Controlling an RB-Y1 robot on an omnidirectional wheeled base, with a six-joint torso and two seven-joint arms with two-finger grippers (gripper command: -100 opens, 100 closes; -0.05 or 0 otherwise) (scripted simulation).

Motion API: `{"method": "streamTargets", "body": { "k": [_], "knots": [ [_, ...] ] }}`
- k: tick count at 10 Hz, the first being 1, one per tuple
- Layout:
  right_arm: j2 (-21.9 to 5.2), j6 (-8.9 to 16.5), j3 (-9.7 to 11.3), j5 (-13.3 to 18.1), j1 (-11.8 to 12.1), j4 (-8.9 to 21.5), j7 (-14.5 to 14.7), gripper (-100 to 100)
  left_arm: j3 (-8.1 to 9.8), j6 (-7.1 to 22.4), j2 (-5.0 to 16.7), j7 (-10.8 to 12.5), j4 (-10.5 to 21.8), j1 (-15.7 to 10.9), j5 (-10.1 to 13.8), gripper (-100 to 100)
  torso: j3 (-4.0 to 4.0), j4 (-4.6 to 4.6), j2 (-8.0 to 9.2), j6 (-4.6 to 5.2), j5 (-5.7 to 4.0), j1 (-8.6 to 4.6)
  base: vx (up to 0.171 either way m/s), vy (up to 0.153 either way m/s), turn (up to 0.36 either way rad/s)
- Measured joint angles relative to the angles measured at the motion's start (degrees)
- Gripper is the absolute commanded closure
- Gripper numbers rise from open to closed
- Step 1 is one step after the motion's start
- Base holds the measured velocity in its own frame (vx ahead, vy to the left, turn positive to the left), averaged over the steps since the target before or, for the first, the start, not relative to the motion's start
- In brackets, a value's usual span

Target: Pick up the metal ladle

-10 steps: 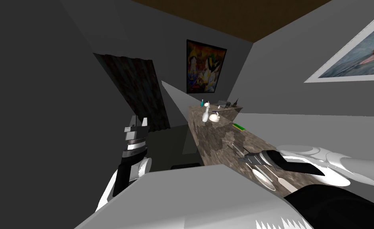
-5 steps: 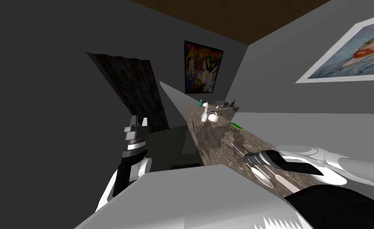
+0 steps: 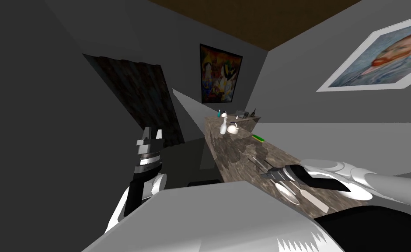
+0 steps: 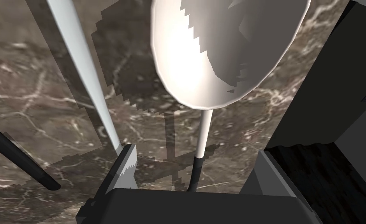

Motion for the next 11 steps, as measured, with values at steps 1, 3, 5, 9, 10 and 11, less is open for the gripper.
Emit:
{"method": "streamTargets", "body": {
  "k": [1,3,5,9,10,11],
  "knots": [
    [0.0,-0.1,1.0,0.0,-1.4,0.1,0.1,-100,0.00,0.0,0.0,0.0,0.0,0.0,0.0,0,0.00,0.00,0.01,-0.03,0.01,-0.01,0.029,0.016,-0.097],
    [0.8,-1.1,3.8,1.6,-4.7,1.3,-0.6,-100,0.00,0.0,0.0,0.0,0.0,0.0,0.0,0,0.00,0.00,0.01,-0.03,0.01,0.00,0.015,0.010,-0.020],
    [1.6,-1.3,5.9,2.9,-7.4,1.9,-1.1,-100,0.00,0.0,0.0,0.0,0.0,0.0,0.0,0,0.02,0.01,0.04,0.01,-0.01,-0.03,0.019,0.012,-0.074],
    [3.1,-2.6,11.3,5.9,-14.0,3.7,-2.6,-100,0.00,0.0,0.0,0.0,0.0,0.0,0.0,0,-0.01,0.00,-0.01,-0.01,0.00,-0.01,0.026,0.016,-0.068],
    [3.5,-2.9,12.4,6.4,-15.7,4.2,-2.6,-100,0.00,0.0,0.0,0.0,0.0,0.0,0.0,0,0.00,0.00,0.00,-0.05,-0.01,-0.02,0.030,0.012,-0.075],
    [3.9,-3.4,13.8,7.0,-17.3,4.9,-2.6,-100,0.00,0.0,0.0,0.0,0.0,0.0,0.0,0,-0.03,-0.06,-0.01,0.04,-0.09,-0.09,0.023,0.015,-0.062]
  ]
}}
